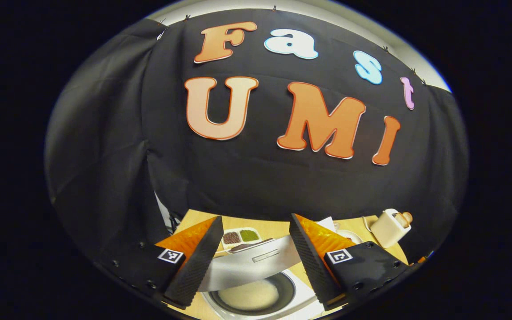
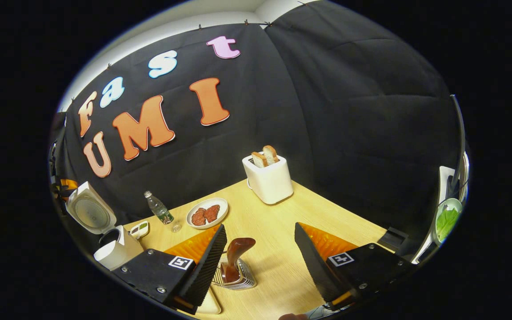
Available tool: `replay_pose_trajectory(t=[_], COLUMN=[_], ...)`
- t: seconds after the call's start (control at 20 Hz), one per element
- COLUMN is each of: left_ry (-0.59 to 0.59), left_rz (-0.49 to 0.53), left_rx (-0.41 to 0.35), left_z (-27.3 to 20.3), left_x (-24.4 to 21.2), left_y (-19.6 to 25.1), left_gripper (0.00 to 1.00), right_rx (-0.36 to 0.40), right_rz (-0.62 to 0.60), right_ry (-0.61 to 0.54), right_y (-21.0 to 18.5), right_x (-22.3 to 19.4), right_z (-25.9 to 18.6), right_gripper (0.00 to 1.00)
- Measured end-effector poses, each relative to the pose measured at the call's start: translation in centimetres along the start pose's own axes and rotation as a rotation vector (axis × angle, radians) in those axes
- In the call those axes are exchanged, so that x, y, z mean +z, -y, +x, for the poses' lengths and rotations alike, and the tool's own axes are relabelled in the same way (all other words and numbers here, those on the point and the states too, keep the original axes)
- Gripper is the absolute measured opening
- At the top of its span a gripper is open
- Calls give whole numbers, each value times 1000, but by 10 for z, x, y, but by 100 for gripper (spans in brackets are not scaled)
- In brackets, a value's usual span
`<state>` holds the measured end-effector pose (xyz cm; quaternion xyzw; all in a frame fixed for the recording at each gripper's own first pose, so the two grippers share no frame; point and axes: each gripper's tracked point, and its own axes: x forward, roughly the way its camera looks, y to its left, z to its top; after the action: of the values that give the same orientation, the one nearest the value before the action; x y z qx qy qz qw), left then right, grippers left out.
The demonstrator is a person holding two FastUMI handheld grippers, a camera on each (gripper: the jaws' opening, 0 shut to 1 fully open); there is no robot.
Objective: Close the left gripper, press the button to open the rice cooker; take a wooden spoon from the chopstick holder with the right hand, scoop a spoonful of rice and pour it into the rice cooker, then put the wooden spoon back into the chopstick holder.
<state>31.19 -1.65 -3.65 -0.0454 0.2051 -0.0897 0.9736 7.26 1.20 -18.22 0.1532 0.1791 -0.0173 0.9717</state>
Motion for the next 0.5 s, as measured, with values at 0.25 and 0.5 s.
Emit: replay_pose_trajectory(t=[0.25,0.5], left_ry=[-27,-85], left_rz=[13,37], left_rx=[-17,2], left_z=[-30,-36], left_x=[-58,-119], left_y=[19,34], left_gripper=[99,99], right_rx=[36,47], right_rz=[-19,-14], right_ry=[-19,-46], right_y=[-8,-5], right_x=[-7,-21], right_z=[-7,-19], right_gripper=[95,95])
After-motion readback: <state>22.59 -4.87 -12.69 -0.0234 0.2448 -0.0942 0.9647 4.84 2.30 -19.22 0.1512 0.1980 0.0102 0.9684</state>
